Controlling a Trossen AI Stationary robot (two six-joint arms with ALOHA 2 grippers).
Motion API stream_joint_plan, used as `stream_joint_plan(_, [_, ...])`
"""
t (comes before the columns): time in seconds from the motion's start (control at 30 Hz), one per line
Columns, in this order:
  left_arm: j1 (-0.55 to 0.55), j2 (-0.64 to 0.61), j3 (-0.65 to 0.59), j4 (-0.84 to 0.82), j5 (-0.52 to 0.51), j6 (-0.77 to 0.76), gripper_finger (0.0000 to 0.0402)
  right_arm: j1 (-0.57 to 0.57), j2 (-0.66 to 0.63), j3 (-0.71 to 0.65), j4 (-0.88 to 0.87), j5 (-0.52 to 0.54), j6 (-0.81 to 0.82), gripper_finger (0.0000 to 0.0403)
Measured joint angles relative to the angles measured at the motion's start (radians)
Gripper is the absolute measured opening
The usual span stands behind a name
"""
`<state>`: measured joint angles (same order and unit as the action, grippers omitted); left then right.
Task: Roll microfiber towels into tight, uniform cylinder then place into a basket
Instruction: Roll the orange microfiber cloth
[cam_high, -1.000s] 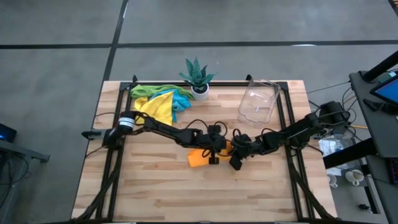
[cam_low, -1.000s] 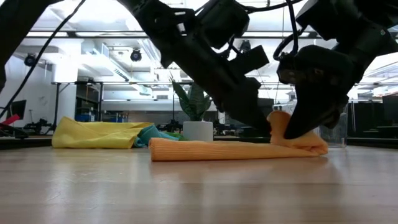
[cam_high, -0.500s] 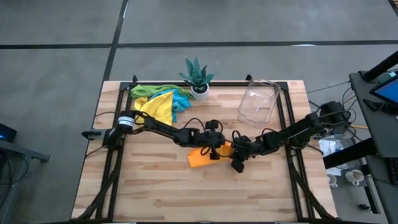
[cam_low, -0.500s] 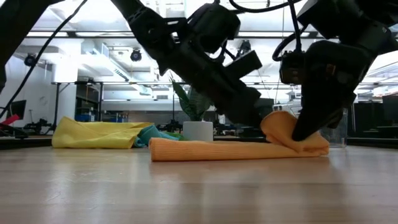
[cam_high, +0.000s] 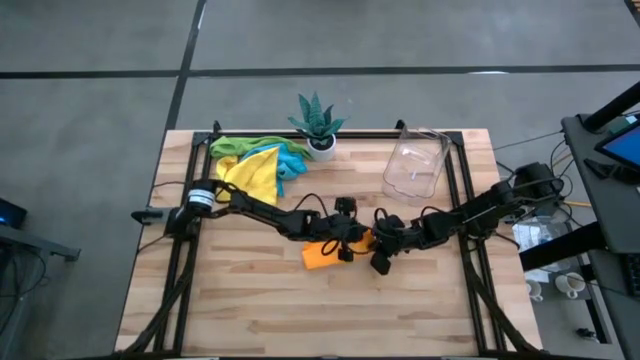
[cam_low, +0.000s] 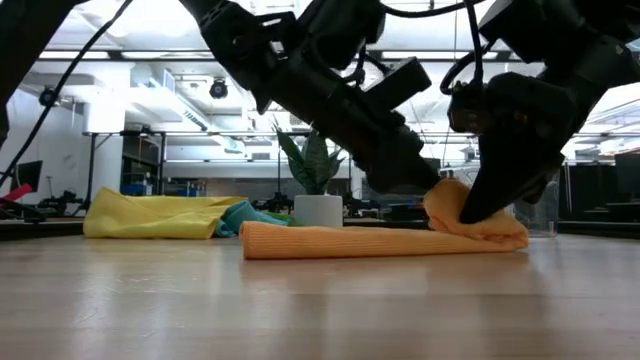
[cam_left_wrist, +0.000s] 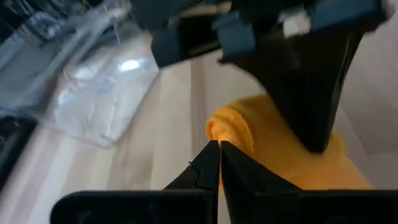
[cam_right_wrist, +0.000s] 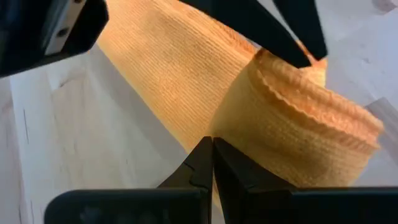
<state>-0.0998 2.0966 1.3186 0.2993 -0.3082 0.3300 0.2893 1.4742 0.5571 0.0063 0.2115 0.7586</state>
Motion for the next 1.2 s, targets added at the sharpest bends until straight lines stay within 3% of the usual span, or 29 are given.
stream_joint_plan(0.27, [-0.040,-0.001,-0.013,0.115,-0.147,0.145,0.0000,-0.002,0.017,-0.001,0.000,0.002,0.007,0.0008])
stream_joint_plan(0.43, [-0.037,0.008,-0.019,0.119,0.060,0.095,0.0000,-0.002,0.017,-0.001,0.000,0.001,0.007,0.0008])
stream_joint_plan(0.63, [-0.016,0.015,-0.069,0.219,0.156,0.061,0.0000,-0.002,0.017,0.000,0.003,0.000,0.007,0.0008])
stream_joint_plan(1.0, [0.070,0.046,-0.116,0.325,0.249,-0.062,0.0000,-0.002,0.018,0.002,0.008,-0.001,0.011,0.0008])
stream_joint_plan(1.2, [0.065,0.039,-0.140,0.360,0.243,-0.058,0.0000,-0.002,0.018,0.007,0.008,-0.002,0.011,0.0008])
